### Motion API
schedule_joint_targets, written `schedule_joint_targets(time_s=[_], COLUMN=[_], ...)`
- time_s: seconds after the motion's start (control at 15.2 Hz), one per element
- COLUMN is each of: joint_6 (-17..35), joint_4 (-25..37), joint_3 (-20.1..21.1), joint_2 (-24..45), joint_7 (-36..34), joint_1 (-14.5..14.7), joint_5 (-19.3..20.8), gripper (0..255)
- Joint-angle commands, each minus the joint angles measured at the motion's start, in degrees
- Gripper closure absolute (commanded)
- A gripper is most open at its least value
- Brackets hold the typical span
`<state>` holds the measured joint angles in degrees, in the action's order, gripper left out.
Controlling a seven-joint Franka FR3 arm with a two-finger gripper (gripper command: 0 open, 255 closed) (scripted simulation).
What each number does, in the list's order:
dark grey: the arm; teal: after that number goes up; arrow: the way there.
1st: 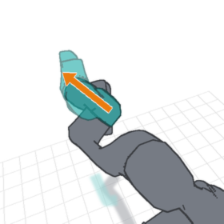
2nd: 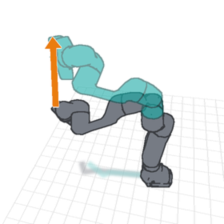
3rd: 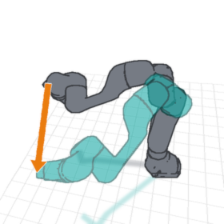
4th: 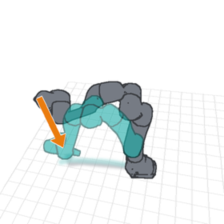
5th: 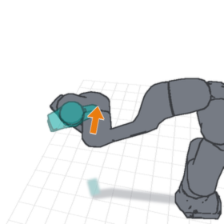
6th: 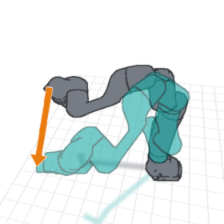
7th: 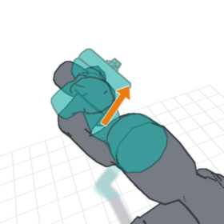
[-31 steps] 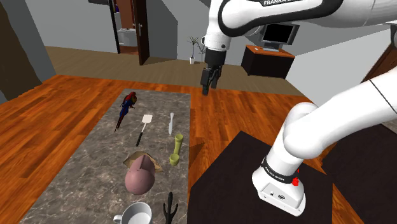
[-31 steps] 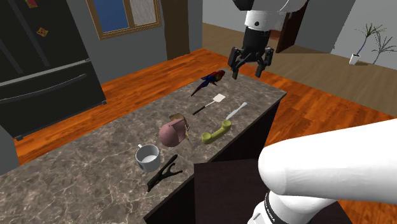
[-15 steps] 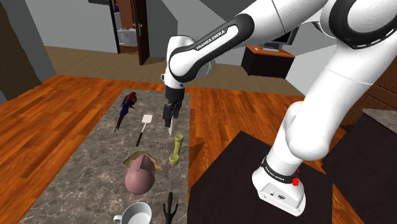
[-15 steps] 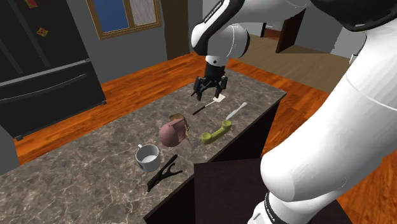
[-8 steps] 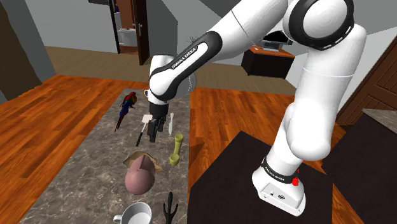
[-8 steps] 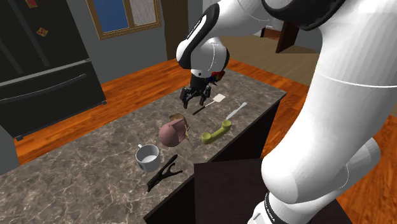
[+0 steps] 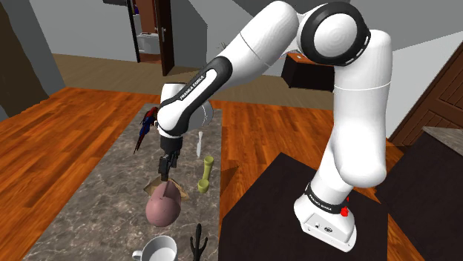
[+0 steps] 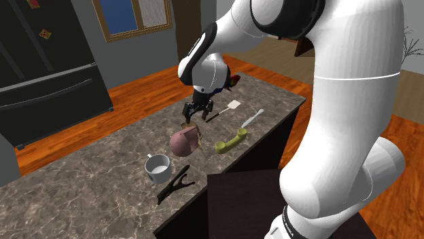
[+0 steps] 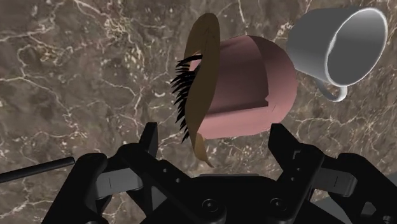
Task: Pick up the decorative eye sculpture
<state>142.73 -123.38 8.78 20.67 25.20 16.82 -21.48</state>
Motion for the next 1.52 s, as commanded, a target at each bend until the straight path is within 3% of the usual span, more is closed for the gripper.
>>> schedule_joint_targets(time_s=[0.0, 0.33, 0.4, 0.99, 1.45], joint_6=[1.3, 3.4, 3.4, 3.4, -0.8], joint_4=[0.3, 0.5, 0.5, 0.5, 0.2], joint_3=[0.2, 0.3, 0.3, 0.3, 0.0], joint_2=[1.5, 3.9, 4.0, 3.9, -0.7], joint_7=[0.4, 1.3, 1.3, 1.3, -0.3], joint_1=[0.1, 0.0, 0.0, 0.0, 0.1], joint_5=[-0.3, -0.7, -0.7, -0.7, 0.2], gripper=[0, 0, 255, 255, 255])
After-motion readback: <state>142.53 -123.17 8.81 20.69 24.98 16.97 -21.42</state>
